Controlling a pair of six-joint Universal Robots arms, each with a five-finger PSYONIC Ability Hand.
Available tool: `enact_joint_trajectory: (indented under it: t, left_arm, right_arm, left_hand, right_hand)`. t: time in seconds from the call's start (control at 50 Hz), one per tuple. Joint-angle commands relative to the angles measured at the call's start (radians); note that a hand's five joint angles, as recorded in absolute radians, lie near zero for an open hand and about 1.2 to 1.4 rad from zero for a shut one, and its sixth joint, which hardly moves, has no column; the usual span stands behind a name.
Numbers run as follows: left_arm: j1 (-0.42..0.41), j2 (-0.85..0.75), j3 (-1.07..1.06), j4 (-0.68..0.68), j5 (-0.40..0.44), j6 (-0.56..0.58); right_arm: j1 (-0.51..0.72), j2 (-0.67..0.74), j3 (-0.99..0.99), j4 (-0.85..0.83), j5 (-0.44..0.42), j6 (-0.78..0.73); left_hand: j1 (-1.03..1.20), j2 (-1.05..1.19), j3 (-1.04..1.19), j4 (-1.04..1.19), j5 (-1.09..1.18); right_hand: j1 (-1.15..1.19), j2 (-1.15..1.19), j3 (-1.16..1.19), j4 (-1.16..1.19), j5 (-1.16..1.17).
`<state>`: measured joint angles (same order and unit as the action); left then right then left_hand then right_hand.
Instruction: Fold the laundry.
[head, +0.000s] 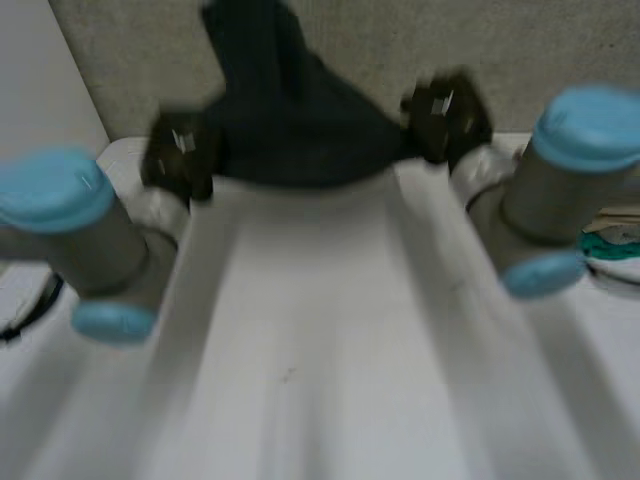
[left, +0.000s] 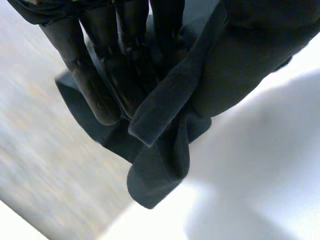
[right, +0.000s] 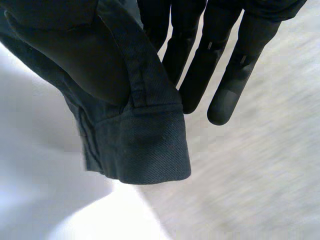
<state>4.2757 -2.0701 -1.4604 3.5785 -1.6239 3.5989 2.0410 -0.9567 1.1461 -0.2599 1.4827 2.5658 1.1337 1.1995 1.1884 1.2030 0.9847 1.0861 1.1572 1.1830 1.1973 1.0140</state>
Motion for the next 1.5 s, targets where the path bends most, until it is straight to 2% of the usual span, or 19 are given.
enact_joint_trajectory:
  t: [0.02, 0.06, 0.16, 0.24, 0.3, 0.4, 0.58, 0.66, 0.82, 0.88, 0.92, 0.94, 1.0, 1.06, 1.14, 1.2, 1.3, 1.36, 1.5]
  left_arm:
    - [-0.031, -0.051, -0.225, 0.028, -0.02, 0.003]
    - [-0.031, -0.009, -0.279, 0.026, -0.033, -0.003]
    - [-0.02, 0.161, -0.337, 0.0, -0.033, -0.008]
    - [-0.002, 0.229, -0.33, -0.081, -0.008, -0.015]
    - [0.018, 0.231, -0.308, -0.136, 0.019, -0.023]
    - [0.058, 0.184, -0.244, -0.242, 0.061, -0.049]
    - [0.084, 0.058, -0.141, -0.311, 0.093, -0.078]
    - [0.082, 0.01, -0.109, -0.329, 0.124, -0.075]
    - [0.078, -0.059, -0.087, -0.363, 0.125, -0.065]
    - [0.078, -0.077, -0.083, -0.362, 0.127, -0.055]
    - [0.076, -0.077, -0.083, -0.362, 0.127, -0.054]
    - [0.073, -0.067, -0.081, -0.368, 0.127, -0.057]
    - [0.058, -0.024, -0.087, -0.392, 0.111, -0.052]
    - [0.027, 0.076, -0.109, -0.492, 0.066, -0.057]
    - [-0.01, 0.305, -0.176, -0.686, 0.006, -0.052]
    - [-0.025, 0.395, -0.222, -0.78, 0.013, -0.026]
    - [-0.046, 0.452, -0.336, -1.027, 0.056, 0.164]
    - [-0.053, 0.446, -0.348, -1.034, 0.052, 0.228]
    - [-0.066, 0.314, -0.255, -0.891, 0.004, 0.239]
  right_arm:
    - [0.033, 0.059, 0.19, 0.011, -0.007, -0.053]
    - [0.033, 0.05, 0.228, 0.019, -0.001, -0.078]
    - [0.021, -0.031, 0.312, 0.025, -0.01, -0.088]
    - [0.016, -0.089, 0.378, 0.016, -0.028, -0.081]
    - [0.015, -0.111, 0.411, 0.004, -0.044, -0.075]
    - [0.01, -0.128, 0.451, -0.016, -0.053, -0.071]
    - [0.001, -0.119, 0.448, -0.019, -0.05, -0.072]
    - [-0.001, -0.117, 0.446, -0.019, -0.048, -0.073]
    - [-0.007, -0.114, 0.442, -0.024, -0.048, -0.073]
    - [-0.007, -0.116, 0.435, -0.019, -0.047, -0.068]
    - [-0.005, -0.117, 0.435, -0.019, -0.045, -0.072]
    - [-0.005, -0.12, 0.434, -0.016, -0.044, -0.073]
    - [-0.002, -0.132, 0.432, -0.001, -0.039, -0.075]
    - [0.002, -0.183, 0.429, 0.057, -0.029, -0.081]
    - [-0.005, -0.275, 0.423, 0.195, -0.03, -0.13]
    - [-0.016, -0.33, 0.428, 0.365, -0.033, -0.24]
    - [-0.038, -0.381, 0.481, 0.711, -0.033, -0.456]
    - [-0.048, -0.387, 0.501, 0.806, -0.044, -0.533]
    - [-0.033, -0.321, 0.474, 0.697, -0.062, -0.503]
  left_hand:
    - [0.263, 0.197, 0.208, 0.193, 0.237]
    - [0.085, 0.019, 0.03, 0.015, 0.059]
    - [-0.736, -0.802, -0.791, -0.806, -0.762]
    - [-0.791, -0.857, -0.846, -0.86, -0.817]
    - [-0.779, -0.845, -0.834, -0.849, -0.805]
    - [-0.627, -0.693, -0.682, -0.696, -0.653]
    - [-0.41, -0.475, -0.464, -0.479, -0.435]
    - [-0.43, -0.496, -0.485, -0.499, -0.455]
    - [-0.418, -0.484, -0.473, -0.488, -0.444]
    - [-0.231, -0.297, -0.286, -0.3, -0.256]
    - [0.044, -0.022, -0.011, -0.025, 0.019]
    - [0.26, 0.195, 0.206, 0.191, 0.235]
    - [0.263, 0.197, 0.208, 0.193, 0.237]
    - [0.263, 0.197, 0.208, 0.193, 0.237]
    - [0.263, 0.197, 0.208, 0.193, 0.237]
    - [0.263, 0.197, 0.208, 0.193, 0.237]
    - [0.263, 0.197, 0.208, 0.193, 0.237]
    - [0.263, 0.197, 0.208, 0.193, 0.237]
    - [0.263, 0.197, 0.208, 0.193, 0.237]
  right_hand:
    - [0.31, 0.239, 0.213, 0.199, 0.208]
    - [0.31, 0.239, 0.213, 0.199, 0.208]
    - [0.31, 0.239, 0.213, 0.199, 0.208]
    - [0.31, 0.239, 0.213, 0.199, 0.208]
    - [0.31, 0.239, 0.213, 0.199, 0.208]
    - [0.31, 0.239, 0.213, 0.199, 0.208]
    - [0.31, 0.239, 0.213, 0.199, 0.208]
    - [0.31, 0.239, 0.213, 0.199, 0.208]
    - [0.31, 0.239, 0.213, 0.199, 0.208]
    - [0.31, 0.239, 0.213, 0.199, 0.208]
    - [0.31, 0.239, 0.213, 0.199, 0.208]
    - [0.31, 0.239, 0.213, 0.199, 0.208]
    - [0.31, 0.239, 0.213, 0.199, 0.208]
    - [0.31, 0.239, 0.213, 0.199, 0.208]
    - [0.31, 0.239, 0.213, 0.199, 0.208]
    - [0.31, 0.239, 0.213, 0.199, 0.208]
    - [0.31, 0.239, 0.213, 0.199, 0.208]
    - [0.31, 0.239, 0.213, 0.199, 0.208]
    - [0.31, 0.239, 0.213, 0.199, 0.208]
